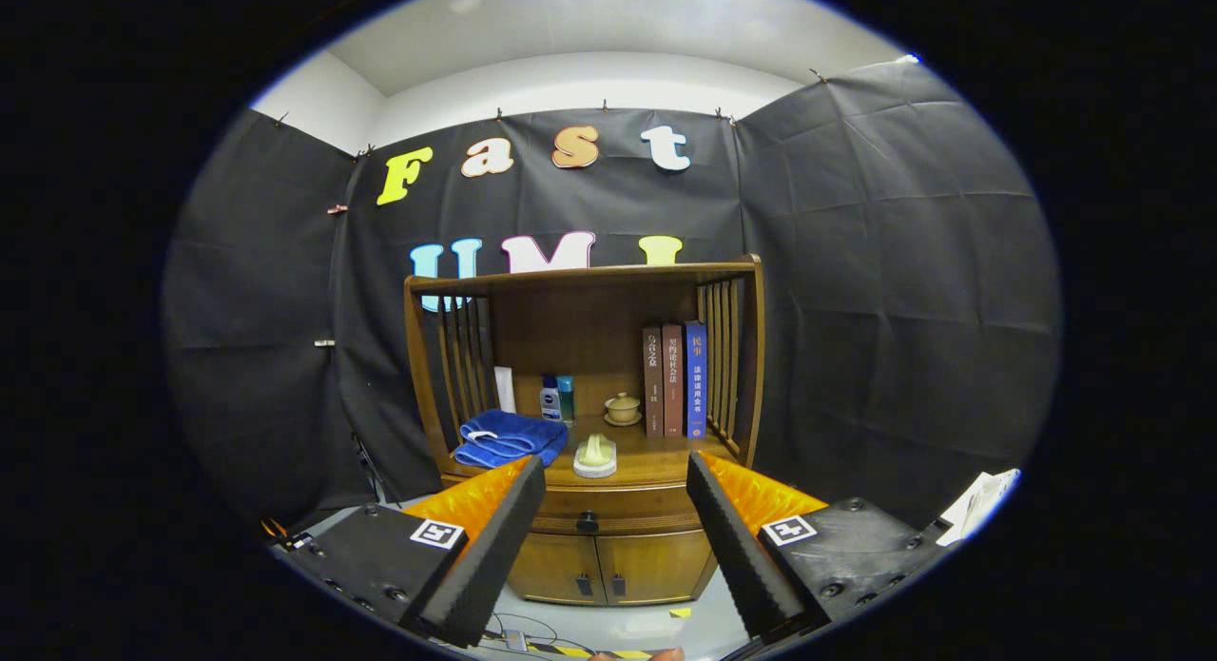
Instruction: Pull open the drawer, take out the items inside it, and place them on the countertop above the cabinet.
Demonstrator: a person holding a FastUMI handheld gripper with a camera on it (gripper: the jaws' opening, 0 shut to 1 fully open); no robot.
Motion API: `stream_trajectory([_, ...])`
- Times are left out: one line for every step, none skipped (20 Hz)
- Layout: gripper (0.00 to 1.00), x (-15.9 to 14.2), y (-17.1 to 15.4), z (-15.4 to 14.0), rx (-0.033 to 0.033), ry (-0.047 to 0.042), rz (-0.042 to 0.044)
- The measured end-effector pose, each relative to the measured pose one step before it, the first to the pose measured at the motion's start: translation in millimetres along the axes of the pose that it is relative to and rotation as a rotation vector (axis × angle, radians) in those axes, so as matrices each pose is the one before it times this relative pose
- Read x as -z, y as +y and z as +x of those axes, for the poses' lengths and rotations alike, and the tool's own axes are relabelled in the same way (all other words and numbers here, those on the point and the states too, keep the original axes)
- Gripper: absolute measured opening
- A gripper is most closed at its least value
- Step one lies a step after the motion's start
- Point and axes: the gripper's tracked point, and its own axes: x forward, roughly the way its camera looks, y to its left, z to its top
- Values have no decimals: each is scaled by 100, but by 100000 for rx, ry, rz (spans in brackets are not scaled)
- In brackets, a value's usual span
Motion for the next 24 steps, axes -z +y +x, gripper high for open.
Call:
stream_trajectory([98,-57,-2,-40,-47,-167,-222])
stream_trajectory([98,-33,11,-138,-3,-71,-159])
stream_trajectory([98,-55,-38,-90,177,-231,168])
stream_trajectory([98,45,38,81,-78,-181,243])
stream_trajectory([98,89,80,3,-112,155,56])
stream_trajectory([98,75,20,-88,-77,197,-127])
stream_trajectory([98,69,52,-11,-85,169,-174])
stream_trajectory([98,-115,165,27,-391,-167,-138])
stream_trajectory([98,-82,135,-19,-484,-409,-10])
stream_trajectory([98,-121,178,-93,-405,-456,-3])
stream_trajectory([98,-14,44,-6,-55,-188,-109])
stream_trajectory([98,-4,28,-14,74,-97,-98])
stream_trajectory([98,27,23,-31,-67,-82,-52])
stream_trajectory([98,-81,0,2,69,-148,58])
stream_trajectory([98,-31,-8,-14,115,-61,43])
stream_trajectory([98,25,-80,-6,182,-78,31])
stream_trajectory([98,-113,-78,-31,218,-170,0])
stream_trajectory([98,-33,-53,-9,187,-264,-105])
stream_trajectory([98,-100,-12,-54,131,-260,-157])
stream_trajectory([98,-154,19,-69,126,-468,-256])
stream_trajectory([98,-141,-16,-22,110,-396,-413])
stream_trajectory([98,-26,-49,15,154,-305,-513])
stream_trajectory([98,-3,7,-28,56,36,-378])
stream_trajectory([98,-23,120,-22,-264,-60,-185])
